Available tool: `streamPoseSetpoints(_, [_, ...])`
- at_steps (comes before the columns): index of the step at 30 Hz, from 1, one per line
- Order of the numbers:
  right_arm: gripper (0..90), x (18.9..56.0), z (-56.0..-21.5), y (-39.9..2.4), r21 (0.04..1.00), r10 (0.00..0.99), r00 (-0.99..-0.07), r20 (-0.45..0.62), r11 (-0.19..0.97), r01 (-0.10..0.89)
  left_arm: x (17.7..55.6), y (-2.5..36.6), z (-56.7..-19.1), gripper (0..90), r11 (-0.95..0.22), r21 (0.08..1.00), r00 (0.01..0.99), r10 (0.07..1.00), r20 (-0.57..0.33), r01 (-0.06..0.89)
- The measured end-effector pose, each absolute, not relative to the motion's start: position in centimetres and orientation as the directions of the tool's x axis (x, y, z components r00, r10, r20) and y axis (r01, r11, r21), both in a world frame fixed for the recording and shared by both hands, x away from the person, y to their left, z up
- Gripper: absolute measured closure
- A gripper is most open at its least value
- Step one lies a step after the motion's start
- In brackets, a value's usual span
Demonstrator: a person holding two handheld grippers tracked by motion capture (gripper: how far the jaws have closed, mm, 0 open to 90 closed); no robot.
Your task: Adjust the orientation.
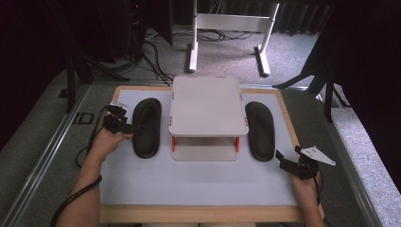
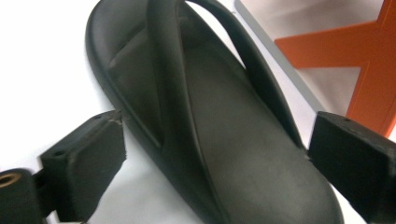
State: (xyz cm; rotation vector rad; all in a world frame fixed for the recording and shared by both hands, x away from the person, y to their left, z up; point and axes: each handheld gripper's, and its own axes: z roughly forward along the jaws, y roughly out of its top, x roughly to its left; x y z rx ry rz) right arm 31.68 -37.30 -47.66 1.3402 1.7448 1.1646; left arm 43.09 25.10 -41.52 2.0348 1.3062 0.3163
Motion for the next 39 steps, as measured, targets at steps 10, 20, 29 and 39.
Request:
streamPoseSetpoints(10, [14.0, 31.7, -47.7, -37.3, 0.914, 0.958, -0.286, 0.03, 0.09, 0.397, 45.4, 24.6, -41.3, 26.7, -0.265, 0.617, 0.444, 0.883, -0.154, 0.741])
streamPoseSetpoints(20, [14.3, 31.8, -47.7, -37.2, 0.909, 0.956, -0.291, 0.027, 0.097, 0.405, 47.3, 23.8, -41.3, 43.4, -0.256, 0.587, 0.387, 0.916, -0.108, 0.768])
streamPoseSetpoints(29, [14.3, 31.8, -47.7, -37.2, 0.908, 0.955, -0.295, 0.027, 0.1, 0.407, 48.4, 23.3, -42.3, 50.6, -0.251, 0.547, 0.375, 0.918, -0.127, 0.799])
streamPoseSetpoints(39, [14.3, 31.8, -47.7, -37.2, 0.907, 0.955, -0.296, 0.027, 0.1, 0.408, 48.9, 23.3, -43.2, 67.7, -0.226, 0.521, 0.34, 0.931, -0.134, 0.823])
